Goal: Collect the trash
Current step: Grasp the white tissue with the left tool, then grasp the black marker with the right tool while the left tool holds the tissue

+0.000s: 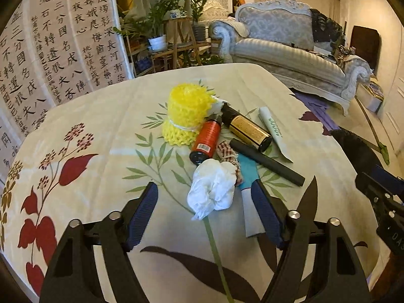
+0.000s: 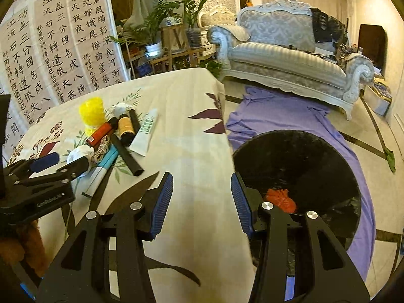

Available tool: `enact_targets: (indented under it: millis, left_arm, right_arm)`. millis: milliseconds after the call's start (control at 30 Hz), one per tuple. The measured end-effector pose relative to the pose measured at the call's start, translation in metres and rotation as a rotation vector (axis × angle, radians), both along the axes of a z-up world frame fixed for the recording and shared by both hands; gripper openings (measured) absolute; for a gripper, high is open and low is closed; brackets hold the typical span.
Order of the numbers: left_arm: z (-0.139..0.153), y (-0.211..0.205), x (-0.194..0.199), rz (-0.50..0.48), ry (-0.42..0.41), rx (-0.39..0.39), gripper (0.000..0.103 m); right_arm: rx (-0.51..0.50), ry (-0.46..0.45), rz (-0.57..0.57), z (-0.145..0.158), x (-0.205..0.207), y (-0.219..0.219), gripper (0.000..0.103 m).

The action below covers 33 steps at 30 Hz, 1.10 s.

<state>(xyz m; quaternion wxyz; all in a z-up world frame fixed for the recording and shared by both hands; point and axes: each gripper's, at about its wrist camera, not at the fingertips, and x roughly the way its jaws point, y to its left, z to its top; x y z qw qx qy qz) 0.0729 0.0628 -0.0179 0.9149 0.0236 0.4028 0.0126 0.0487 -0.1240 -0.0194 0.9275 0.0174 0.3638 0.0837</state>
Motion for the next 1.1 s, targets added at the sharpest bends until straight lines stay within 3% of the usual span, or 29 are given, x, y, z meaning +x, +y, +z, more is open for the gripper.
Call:
enact_targets:
  millis: [133,200,300,567,833,1100]
  left_arm:
    - [-0.004,-0.001,0.006,-0.027,0.026,-0.017,0.049]
    - [-0.007,0.000,0.008,-0.034,0.040,-0.030,0.036]
    - [-0.006,0.002,0.007,-0.043,0.032,-0.036,0.032]
    - [0.000,0.014,-0.005,-0.033,0.021,-0.052,0.031]
    - [0.002,0.048,-0.012,0.039,0.012,-0.028,0.031]
    - [-0.003,0.082,-0.011,0.111,0.019,-0.008,0.031]
  right_arm:
    - [-0.001,0.008,0.015,-0.001,0.002,0.008,0.047]
    - [-0.003,0.011,0.023,-0.002,0.003,0.011,0.047]
    - [-0.006,0.014,0.035,-0.002,0.003,0.016,0.047]
    - [-0.017,0.018,0.083,-0.002,0.007,0.036,0.047]
    - [-0.034,0.039,0.155,-0.005,0.017,0.066,0.045]
    - [-0.062,0.081,0.223,-0.012,0.033,0.094,0.029]
